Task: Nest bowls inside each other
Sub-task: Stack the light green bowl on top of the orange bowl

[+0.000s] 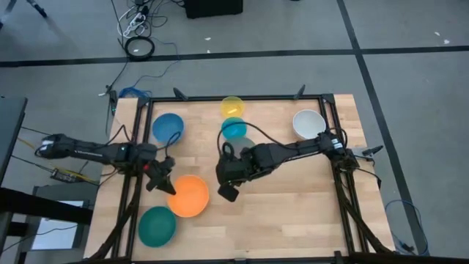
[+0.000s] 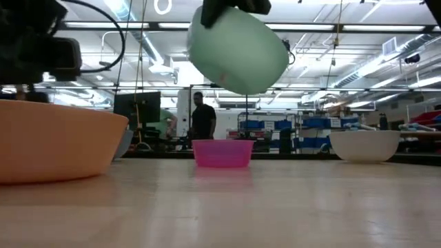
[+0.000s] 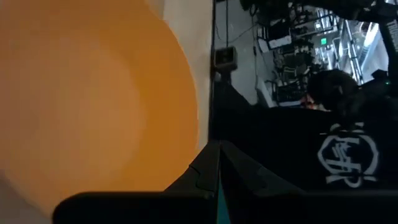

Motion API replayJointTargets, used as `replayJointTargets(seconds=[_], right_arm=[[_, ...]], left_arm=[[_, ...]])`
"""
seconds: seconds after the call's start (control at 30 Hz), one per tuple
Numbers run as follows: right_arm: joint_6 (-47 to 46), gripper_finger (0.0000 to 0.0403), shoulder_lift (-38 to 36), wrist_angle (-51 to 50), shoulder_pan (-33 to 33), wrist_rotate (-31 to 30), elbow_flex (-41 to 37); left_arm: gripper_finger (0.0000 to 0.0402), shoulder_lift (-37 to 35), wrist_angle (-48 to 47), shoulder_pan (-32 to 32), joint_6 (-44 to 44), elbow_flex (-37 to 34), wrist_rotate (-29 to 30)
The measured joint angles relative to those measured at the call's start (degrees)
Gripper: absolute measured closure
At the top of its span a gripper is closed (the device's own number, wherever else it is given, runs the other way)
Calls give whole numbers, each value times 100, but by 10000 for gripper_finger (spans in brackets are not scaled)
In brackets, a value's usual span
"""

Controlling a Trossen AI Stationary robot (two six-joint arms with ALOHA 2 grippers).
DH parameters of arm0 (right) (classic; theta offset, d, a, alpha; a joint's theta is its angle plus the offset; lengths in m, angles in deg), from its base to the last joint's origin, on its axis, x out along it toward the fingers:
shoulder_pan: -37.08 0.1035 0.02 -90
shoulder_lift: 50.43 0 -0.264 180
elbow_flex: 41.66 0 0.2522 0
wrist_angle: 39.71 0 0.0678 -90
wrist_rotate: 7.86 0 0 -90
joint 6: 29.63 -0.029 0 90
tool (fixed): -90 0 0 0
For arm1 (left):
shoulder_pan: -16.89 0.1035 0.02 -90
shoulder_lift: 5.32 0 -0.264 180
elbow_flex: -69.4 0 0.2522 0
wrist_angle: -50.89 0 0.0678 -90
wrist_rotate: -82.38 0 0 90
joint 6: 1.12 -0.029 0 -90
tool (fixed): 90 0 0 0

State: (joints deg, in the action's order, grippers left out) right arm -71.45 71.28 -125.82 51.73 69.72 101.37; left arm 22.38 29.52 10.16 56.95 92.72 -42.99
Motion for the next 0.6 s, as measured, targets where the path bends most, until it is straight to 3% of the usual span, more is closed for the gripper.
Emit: replayJointTargets(seconds=[0.17, 0.27, 0.6], right_arm=[[144, 403, -118, -135, -42, -154, 2], [236, 403, -160, -154, -68, -234, 0], [460, 403, -252, -181, -119, -410, 0]], left_arm=[[381, 369, 159, -908, 953, -4, 541], [381, 714, 833, -1279, 1312, -2, 816], [381, 2845, 3266, -1705, 1714, -2, 1022]])
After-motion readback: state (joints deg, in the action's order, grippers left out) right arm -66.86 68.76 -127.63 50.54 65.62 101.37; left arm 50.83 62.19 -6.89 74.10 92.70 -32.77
